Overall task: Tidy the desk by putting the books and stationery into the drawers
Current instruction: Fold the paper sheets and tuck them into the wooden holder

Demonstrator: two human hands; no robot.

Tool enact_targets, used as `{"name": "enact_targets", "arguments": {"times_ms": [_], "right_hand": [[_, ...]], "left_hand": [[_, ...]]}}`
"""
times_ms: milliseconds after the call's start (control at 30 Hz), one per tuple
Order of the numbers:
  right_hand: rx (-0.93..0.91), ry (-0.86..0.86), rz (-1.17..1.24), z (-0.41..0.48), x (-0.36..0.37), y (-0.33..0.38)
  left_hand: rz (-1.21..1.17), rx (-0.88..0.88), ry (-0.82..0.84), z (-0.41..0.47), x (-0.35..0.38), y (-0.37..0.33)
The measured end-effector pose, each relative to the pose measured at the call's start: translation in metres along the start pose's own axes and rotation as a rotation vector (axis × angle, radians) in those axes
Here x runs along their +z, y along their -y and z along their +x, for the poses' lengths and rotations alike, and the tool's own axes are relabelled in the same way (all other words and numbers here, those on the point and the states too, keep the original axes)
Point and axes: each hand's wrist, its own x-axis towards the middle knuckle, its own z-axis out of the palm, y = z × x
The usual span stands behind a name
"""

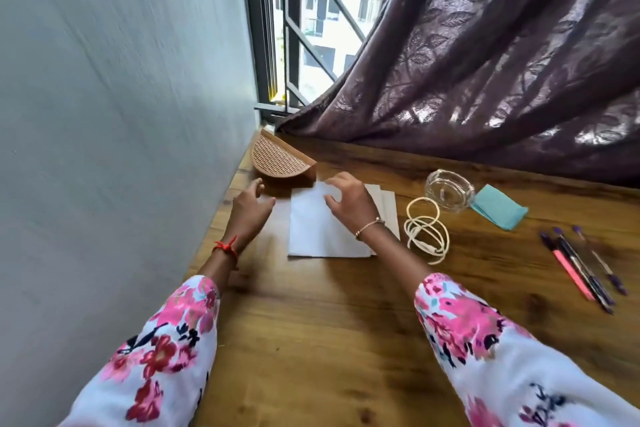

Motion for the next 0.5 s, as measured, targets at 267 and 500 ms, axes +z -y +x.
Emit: {"name": "enact_targets", "arguments": {"times_ms": [267, 500], "right_hand": [[-0.226, 0.101, -0.17, 0.057, 0.036, 0.01], [-0.371, -0.03, -0.429, 0.087, 0.049, 0.005]], "left_hand": [[-0.068, -0.079, -0.03, 0.029, 0.002, 0.003], [-0.134, -0.08, -0.075, 0.044, -0.005, 0.012]]}}
